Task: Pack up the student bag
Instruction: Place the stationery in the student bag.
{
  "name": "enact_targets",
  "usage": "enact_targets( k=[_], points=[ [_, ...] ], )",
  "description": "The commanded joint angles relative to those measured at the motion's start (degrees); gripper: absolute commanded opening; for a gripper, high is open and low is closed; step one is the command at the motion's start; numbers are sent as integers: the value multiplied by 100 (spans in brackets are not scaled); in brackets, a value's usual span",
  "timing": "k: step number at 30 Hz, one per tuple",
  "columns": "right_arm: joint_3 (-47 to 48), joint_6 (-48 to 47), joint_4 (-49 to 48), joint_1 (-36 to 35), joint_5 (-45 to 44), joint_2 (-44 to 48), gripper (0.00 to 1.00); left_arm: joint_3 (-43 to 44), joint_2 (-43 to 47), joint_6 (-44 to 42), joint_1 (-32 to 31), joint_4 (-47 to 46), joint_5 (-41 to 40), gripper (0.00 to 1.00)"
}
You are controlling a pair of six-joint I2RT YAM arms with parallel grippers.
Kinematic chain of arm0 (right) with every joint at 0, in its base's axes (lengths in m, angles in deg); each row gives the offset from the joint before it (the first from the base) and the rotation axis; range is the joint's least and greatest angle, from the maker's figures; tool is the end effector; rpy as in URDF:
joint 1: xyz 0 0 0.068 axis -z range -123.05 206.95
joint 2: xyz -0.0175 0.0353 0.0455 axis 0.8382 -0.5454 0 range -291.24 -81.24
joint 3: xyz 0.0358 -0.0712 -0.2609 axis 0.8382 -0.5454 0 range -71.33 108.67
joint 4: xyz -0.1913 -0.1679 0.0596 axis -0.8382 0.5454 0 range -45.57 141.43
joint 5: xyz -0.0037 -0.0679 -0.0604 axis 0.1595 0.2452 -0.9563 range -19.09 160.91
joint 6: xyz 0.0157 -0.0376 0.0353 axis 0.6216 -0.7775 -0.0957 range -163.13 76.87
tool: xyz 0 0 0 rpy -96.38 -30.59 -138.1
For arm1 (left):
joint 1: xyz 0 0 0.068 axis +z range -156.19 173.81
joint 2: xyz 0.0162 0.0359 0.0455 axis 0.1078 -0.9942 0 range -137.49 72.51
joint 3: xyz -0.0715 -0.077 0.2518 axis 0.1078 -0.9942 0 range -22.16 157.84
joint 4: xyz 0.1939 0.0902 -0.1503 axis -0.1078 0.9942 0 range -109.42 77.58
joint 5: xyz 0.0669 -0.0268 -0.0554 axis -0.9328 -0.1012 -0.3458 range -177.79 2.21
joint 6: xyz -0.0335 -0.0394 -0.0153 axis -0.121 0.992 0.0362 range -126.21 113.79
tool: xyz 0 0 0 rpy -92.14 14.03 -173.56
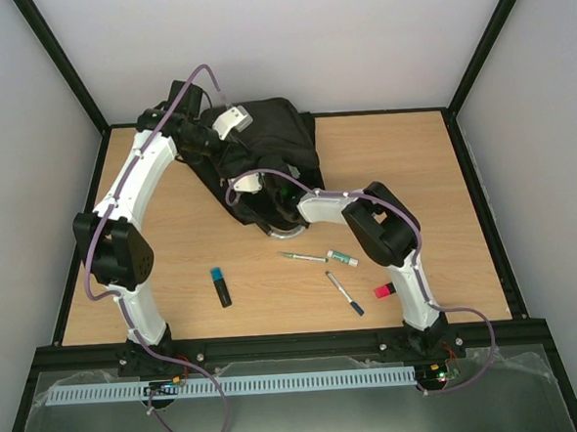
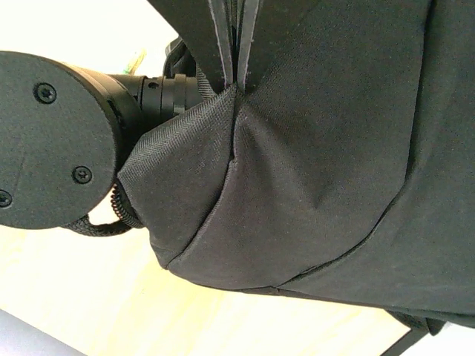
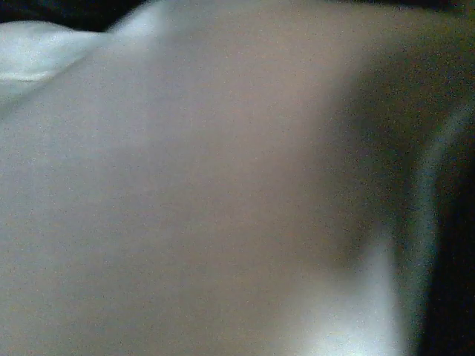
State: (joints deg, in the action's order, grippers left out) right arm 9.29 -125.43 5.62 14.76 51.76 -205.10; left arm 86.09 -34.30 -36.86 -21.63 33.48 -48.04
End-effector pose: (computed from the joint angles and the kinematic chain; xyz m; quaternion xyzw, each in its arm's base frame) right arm 0.3739 0.3230 0.2004 -0.5877 0.4370 -0.3444 0.5874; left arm 0.3822 -0.1292 0.3531 0.4508 0.7730 -0.2770 0.3502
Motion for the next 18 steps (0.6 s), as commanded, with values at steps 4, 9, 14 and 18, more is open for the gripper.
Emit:
enact_targets(
  k=[4,9,14,18],
  points=[
    [-310,548,409,111,-173,542,63,-76,406,-88,2,-113,564,2],
    [-630,1224,1986,41,19,1458,75,-172,376,-90,36,-132,567,2],
    [-856,1936,3566,45,638,2229,81,-200,349,-84,107,-141,566,2],
    [-935,2338,4408,90,973,2624,84,-222,334,-66,165,-145,587,2]
  ],
)
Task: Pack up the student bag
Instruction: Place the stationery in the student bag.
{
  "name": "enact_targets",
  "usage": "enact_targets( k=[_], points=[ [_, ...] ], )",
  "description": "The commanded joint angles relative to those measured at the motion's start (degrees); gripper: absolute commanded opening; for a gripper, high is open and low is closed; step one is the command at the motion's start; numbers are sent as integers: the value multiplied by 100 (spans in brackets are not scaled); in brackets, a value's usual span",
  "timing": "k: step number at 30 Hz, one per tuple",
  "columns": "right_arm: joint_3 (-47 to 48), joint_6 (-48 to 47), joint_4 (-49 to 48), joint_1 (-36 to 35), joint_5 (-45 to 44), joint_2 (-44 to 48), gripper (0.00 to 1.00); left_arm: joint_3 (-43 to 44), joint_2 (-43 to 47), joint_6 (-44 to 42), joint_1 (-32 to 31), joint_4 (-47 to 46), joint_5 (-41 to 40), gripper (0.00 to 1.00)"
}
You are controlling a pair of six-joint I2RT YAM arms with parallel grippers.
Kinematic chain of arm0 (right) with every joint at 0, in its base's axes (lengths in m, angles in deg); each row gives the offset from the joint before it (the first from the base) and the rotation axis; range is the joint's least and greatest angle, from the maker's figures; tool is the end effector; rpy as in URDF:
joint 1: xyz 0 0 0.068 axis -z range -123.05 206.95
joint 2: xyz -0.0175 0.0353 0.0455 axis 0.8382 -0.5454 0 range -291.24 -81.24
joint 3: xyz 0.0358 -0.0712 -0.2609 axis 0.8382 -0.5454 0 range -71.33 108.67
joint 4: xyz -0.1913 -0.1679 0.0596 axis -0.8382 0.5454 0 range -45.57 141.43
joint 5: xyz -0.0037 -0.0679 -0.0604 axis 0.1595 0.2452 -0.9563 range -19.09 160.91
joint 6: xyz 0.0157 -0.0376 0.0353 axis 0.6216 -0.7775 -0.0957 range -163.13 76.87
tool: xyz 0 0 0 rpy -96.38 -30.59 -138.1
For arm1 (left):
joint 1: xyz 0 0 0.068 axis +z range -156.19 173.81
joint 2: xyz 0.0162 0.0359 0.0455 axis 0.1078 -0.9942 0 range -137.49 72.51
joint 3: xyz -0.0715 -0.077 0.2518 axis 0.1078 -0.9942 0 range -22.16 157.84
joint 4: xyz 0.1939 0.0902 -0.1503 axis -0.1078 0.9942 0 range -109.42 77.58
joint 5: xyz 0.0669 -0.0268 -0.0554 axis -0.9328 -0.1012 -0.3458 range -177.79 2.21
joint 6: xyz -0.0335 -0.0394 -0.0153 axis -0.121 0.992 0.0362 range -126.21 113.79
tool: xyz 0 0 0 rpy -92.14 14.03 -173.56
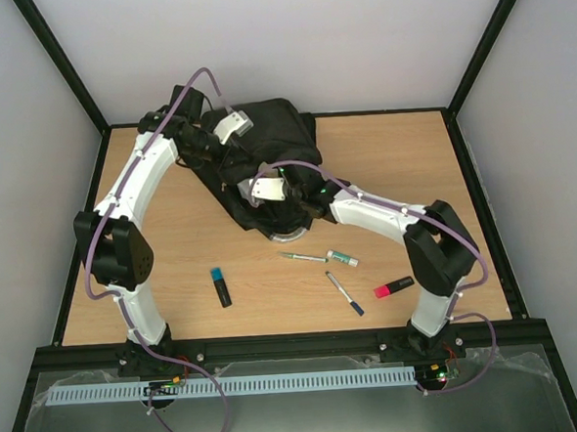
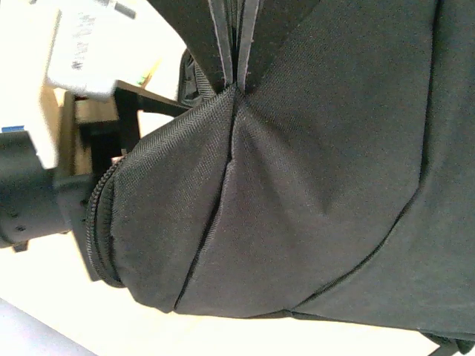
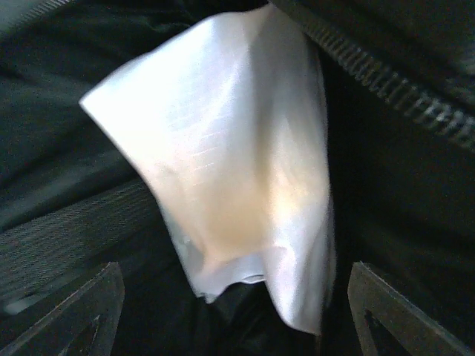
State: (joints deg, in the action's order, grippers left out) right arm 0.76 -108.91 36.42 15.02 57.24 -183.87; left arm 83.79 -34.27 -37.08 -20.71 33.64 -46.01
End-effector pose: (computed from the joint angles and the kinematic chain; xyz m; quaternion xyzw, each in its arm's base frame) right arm 0.3178 0.2740 0.2567 -0.6277 0.5404 -0.2108 0.5191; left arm 0.3824 -0.1235 0.3415 0.4447 0.7768 -0.2944 0.3349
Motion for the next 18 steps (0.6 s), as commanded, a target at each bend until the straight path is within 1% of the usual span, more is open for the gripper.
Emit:
enact_targets(
  k=[1,5,11,14,18],
  points=[
    [-94,769,1533,95,580,599,84,0,333,-41,75,-163,385,2],
    [-181,1008,2420,239,1149,934,85,-71,338,-44,73,-167,390,2],
    [-25,1478,3382,410,1745,1174,84,-145,351,-89,81,-158,367,2],
    [-9,1552,3606,465,1884,1204,82,-161,334,-107,82,-147,360,2],
    [-23,1670,3724,518,1994,1120,75,-202,325,-137,80,-138,359,2]
  ],
)
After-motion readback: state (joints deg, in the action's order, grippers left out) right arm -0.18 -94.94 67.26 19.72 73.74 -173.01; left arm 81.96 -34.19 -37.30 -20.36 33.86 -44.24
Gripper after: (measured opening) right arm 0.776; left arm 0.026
